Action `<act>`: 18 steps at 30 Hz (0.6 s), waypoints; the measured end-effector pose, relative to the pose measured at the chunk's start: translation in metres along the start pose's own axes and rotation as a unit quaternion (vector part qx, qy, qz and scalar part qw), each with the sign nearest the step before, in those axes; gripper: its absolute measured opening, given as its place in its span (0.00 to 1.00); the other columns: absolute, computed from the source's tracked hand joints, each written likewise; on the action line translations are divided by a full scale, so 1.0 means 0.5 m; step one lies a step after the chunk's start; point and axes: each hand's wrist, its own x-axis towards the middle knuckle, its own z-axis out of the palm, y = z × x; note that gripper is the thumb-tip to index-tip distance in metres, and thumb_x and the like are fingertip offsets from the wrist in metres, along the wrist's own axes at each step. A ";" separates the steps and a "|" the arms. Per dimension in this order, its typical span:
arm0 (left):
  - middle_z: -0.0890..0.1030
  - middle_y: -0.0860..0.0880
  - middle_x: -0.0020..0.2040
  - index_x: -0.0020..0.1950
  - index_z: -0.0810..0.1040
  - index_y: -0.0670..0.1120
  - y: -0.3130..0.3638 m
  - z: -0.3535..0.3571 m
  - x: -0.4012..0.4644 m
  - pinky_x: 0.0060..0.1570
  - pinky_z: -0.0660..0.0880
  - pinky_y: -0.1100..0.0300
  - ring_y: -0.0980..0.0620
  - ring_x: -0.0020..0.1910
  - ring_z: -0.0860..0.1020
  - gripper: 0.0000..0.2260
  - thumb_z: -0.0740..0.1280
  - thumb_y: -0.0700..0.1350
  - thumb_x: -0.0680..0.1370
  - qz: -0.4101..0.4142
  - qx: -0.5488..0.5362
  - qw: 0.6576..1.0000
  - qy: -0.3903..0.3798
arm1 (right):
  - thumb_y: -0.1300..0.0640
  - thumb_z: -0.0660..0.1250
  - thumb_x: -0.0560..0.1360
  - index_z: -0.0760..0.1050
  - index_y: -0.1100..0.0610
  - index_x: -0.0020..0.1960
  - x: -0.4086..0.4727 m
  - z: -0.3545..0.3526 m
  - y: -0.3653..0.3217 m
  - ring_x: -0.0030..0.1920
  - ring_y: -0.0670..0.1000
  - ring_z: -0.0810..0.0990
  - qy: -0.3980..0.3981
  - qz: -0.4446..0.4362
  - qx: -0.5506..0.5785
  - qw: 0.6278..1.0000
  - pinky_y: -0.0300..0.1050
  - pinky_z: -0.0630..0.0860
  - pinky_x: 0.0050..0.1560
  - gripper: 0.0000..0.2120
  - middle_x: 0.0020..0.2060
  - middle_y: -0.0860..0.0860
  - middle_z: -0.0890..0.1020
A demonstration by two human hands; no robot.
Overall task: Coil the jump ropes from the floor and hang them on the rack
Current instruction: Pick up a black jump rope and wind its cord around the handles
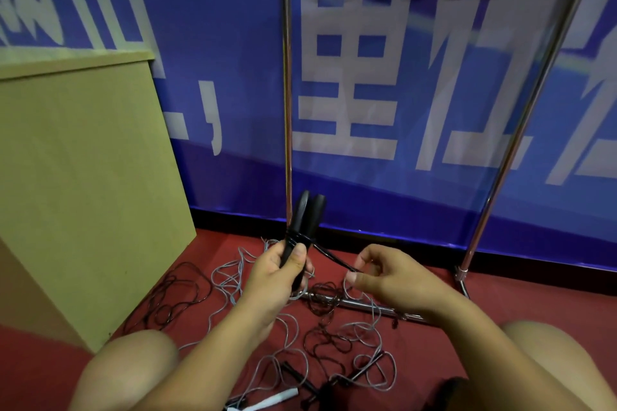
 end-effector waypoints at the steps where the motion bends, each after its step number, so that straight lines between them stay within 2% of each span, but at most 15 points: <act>1: 0.78 0.50 0.36 0.57 0.78 0.43 0.000 0.000 0.000 0.32 0.69 0.61 0.55 0.29 0.71 0.10 0.62 0.47 0.82 -0.001 0.004 1.000 0.004 | 0.48 0.74 0.73 0.76 0.55 0.47 -0.006 -0.008 -0.004 0.29 0.45 0.71 0.002 -0.004 -0.008 1.000 0.42 0.69 0.32 0.12 0.30 0.47 0.76; 4: 0.77 0.49 0.36 0.55 0.78 0.42 -0.002 -0.007 0.007 0.35 0.70 0.60 0.55 0.30 0.71 0.09 0.63 0.47 0.83 -0.005 0.016 0.999 0.028 | 0.47 0.73 0.74 0.77 0.54 0.43 -0.025 -0.032 -0.018 0.26 0.41 0.70 0.026 -0.041 -0.054 0.997 0.36 0.67 0.32 0.11 0.25 0.43 0.74; 7: 0.77 0.50 0.36 0.50 0.78 0.42 -0.009 -0.019 0.014 0.36 0.70 0.59 0.54 0.31 0.72 0.10 0.64 0.48 0.82 -0.006 0.065 0.997 0.044 | 0.52 0.72 0.75 0.80 0.56 0.44 -0.042 -0.050 -0.033 0.25 0.40 0.68 0.008 -0.068 0.008 0.998 0.33 0.66 0.30 0.07 0.24 0.42 0.74; 10: 0.77 0.54 0.31 0.43 0.78 0.45 -0.020 -0.023 0.017 0.36 0.70 0.60 0.55 0.31 0.72 0.11 0.65 0.49 0.82 0.000 0.151 0.987 0.061 | 0.56 0.72 0.76 0.82 0.57 0.46 -0.052 -0.049 -0.038 0.27 0.42 0.68 -0.011 -0.090 0.053 0.994 0.32 0.65 0.30 0.04 0.28 0.43 0.74; 13: 0.77 0.52 0.32 0.42 0.78 0.48 -0.030 -0.020 0.019 0.35 0.70 0.58 0.54 0.31 0.73 0.10 0.65 0.48 0.82 0.009 0.203 0.977 0.062 | 0.57 0.72 0.75 0.83 0.56 0.45 -0.050 -0.037 -0.034 0.32 0.44 0.72 -0.018 -0.117 0.046 0.992 0.37 0.70 0.37 0.03 0.31 0.47 0.77; 18: 0.75 0.54 0.31 0.41 0.77 0.48 -0.043 -0.023 0.019 0.35 0.68 0.59 0.54 0.31 0.72 0.09 0.67 0.49 0.80 -0.014 0.291 0.957 0.007 | 0.53 0.71 0.76 0.83 0.51 0.43 -0.039 -0.017 -0.024 0.36 0.48 0.75 -0.020 -0.149 0.003 0.989 0.53 0.74 0.41 0.04 0.37 0.59 0.82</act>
